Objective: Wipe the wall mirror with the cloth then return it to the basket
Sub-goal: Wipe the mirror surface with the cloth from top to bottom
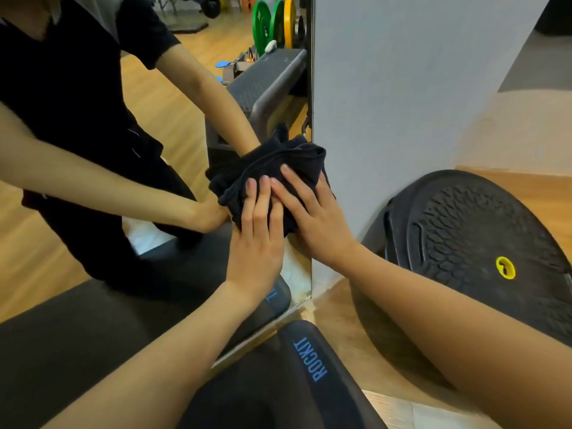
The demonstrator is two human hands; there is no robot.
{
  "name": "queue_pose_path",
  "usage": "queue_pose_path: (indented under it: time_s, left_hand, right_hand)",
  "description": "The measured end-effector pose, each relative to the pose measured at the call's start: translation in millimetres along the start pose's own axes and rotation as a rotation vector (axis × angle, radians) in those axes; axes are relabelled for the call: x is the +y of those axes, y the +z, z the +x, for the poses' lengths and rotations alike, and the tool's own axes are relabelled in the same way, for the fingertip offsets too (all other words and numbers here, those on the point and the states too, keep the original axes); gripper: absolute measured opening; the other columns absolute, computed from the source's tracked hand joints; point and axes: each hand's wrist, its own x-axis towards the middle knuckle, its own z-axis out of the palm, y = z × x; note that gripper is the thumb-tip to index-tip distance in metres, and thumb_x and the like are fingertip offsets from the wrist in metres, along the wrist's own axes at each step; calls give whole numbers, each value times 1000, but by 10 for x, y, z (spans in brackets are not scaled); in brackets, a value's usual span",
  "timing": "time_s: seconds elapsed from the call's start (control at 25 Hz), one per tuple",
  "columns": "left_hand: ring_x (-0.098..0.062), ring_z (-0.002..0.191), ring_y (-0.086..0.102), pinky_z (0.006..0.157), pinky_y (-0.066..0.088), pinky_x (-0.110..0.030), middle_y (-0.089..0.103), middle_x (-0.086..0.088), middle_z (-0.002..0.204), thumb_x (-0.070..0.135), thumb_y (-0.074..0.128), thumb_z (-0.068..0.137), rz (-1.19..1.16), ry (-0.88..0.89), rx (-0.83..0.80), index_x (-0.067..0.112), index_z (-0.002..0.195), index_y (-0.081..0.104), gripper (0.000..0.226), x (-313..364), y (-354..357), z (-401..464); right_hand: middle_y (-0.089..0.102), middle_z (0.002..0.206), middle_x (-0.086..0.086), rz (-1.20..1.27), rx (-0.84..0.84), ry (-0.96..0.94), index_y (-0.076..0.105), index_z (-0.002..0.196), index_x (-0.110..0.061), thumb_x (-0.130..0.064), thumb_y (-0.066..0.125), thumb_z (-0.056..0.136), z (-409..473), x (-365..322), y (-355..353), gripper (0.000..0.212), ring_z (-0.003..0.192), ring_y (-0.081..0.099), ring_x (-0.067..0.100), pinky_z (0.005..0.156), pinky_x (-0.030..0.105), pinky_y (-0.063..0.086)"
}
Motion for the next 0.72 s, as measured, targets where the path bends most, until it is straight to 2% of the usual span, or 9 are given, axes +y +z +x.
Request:
queue_pose_path:
  time_s: [0.12, 0.24, 0.32, 0.52, 0.64, 0.72]
  left_hand:
    - [-37, 156, 14, 111, 45, -56, 17, -22, 165, 4, 43, 106, 24, 36, 14, -4, 156, 27, 53, -10, 198, -149]
    - [-35, 157, 12, 114, 42, -56, 14, -20, 167, 4, 36, 108, 26, 47, -13, -3, 158, 22, 53, 30, 435, -379]
    - [-33, 157, 11, 117, 38, -57, 12, -19, 167, 4, 29, 108, 29, 55, -39, -3, 159, 19, 53, 53, 554, -571]
    - [-32, 158, 8, 127, 17, -54, 7, -20, 167, 10, 42, 102, 96, 105, -90, -6, 159, 7, 69, -38, 706, -961]
    - [-34, 158, 15, 127, 17, -52, 15, -23, 167, 9, 40, 105, 134, 190, -92, -7, 158, 17, 60, -178, 630, -1017]
    - [-33, 156, 21, 127, 21, -51, 23, -22, 166, 8, 40, 106, 161, 235, -68, -7, 156, 26, 54, -357, 518, -1121]
  right_hand:
    - [22, 165, 12, 26, 30, 21, 29, 156, -12, -12, 73, 94, -201, -14, 151, 76, 159, 16, 31, 119, 67, 32]
    - [20, 165, 14, 35, -7, 45, 28, 156, -9, -12, 74, 92, -529, -18, 336, 79, 155, 23, 39, 116, 67, 34]
    - [18, 166, 13, 30, -59, 53, 25, 157, -6, -15, 70, 94, -763, -65, 490, 77, 155, 19, 41, 115, 69, 33]
    - [15, 166, 22, -25, -175, 63, 27, 157, 6, -28, 57, 104, -1178, -254, 836, 70, 156, 1, 45, 118, 75, 21]
    - [11, 166, 30, 34, -174, 129, 16, 158, 8, -31, 48, 107, -1195, -461, 847, 71, 155, 3, 51, 120, 74, 15]
    - [4, 167, 34, 99, -185, 180, 10, 159, 7, -27, 53, 103, -1175, -676, 858, 78, 156, 2, 51, 120, 74, 14]
